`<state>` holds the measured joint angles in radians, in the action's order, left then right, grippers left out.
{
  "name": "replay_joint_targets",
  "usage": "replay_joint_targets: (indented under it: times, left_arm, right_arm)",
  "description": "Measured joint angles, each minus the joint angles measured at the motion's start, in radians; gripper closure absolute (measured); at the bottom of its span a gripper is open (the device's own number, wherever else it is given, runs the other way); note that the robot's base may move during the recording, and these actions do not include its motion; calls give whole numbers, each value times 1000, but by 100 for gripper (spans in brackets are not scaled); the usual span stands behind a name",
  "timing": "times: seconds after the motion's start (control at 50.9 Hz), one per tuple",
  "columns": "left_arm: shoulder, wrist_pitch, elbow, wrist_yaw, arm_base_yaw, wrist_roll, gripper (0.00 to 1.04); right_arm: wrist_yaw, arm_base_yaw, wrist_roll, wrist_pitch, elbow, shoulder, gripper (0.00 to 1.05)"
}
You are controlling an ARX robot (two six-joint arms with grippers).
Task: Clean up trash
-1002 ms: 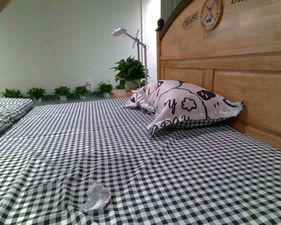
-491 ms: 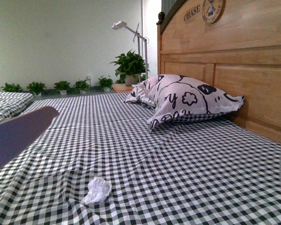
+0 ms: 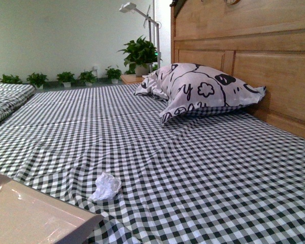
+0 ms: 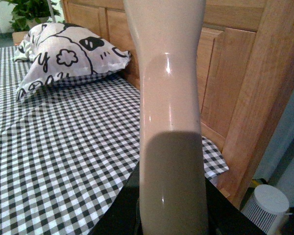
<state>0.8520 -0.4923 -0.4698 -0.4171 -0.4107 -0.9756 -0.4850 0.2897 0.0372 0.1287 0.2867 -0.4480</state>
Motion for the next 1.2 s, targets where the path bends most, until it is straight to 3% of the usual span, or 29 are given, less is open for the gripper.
replay_joint_targets:
  times: [0.472,0.943,1.061,1.198]
  left_arm:
    - [201,184,-11,63,69,-77,79]
    - [217,86,-16,96,75,-188,79]
    - [217,86,-16,97,75,-191,79]
    - [217,86,-16,96,75,-195,79]
  right_arm:
    - [0,0,0,0,0,0,86]
    - [2,0,1,-2,0,-1,86]
    - [123,23,31,-265,110,-81,86]
    - [216,100,31,-319,198,-257,86]
